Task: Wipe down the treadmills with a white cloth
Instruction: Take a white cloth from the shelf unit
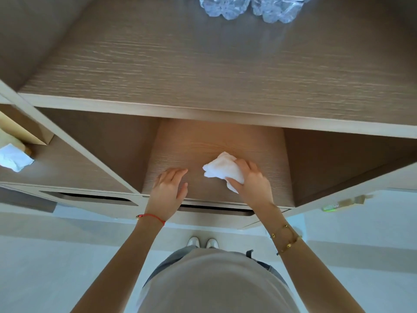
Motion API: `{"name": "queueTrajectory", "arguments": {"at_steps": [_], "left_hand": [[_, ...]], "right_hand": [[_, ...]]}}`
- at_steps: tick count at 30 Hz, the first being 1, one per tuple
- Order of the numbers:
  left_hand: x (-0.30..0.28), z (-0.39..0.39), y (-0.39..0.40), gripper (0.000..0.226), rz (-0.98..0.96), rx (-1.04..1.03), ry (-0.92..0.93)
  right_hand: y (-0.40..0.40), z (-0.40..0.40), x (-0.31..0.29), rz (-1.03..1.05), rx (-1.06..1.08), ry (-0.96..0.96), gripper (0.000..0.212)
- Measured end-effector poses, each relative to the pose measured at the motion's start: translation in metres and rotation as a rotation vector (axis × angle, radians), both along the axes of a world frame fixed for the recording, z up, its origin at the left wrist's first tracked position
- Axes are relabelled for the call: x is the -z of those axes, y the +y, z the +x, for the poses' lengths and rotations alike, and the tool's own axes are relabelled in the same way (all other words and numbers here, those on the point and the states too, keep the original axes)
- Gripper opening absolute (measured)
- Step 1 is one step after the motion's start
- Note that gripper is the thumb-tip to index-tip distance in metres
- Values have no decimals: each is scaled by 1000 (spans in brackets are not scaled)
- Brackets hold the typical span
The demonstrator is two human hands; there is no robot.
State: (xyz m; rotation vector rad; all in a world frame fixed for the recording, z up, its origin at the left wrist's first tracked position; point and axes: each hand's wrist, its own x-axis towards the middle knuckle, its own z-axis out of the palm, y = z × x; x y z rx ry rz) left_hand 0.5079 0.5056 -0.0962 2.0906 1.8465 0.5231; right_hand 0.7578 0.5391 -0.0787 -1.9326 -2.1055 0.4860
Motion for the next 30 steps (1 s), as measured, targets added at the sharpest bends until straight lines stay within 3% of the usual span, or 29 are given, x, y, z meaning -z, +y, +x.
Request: {"name": "queueTrajectory", "arguments": {"at_steps": [16, 30], "left_hand": [[-35, 13, -52, 33, 58, 298, -138], [-51, 21, -130, 33, 56, 907, -133]], "right_hand": [[-155, 24, -28, 185, 426, 70, 42], [-375, -38, -34, 225, 1003, 86, 44]]}}
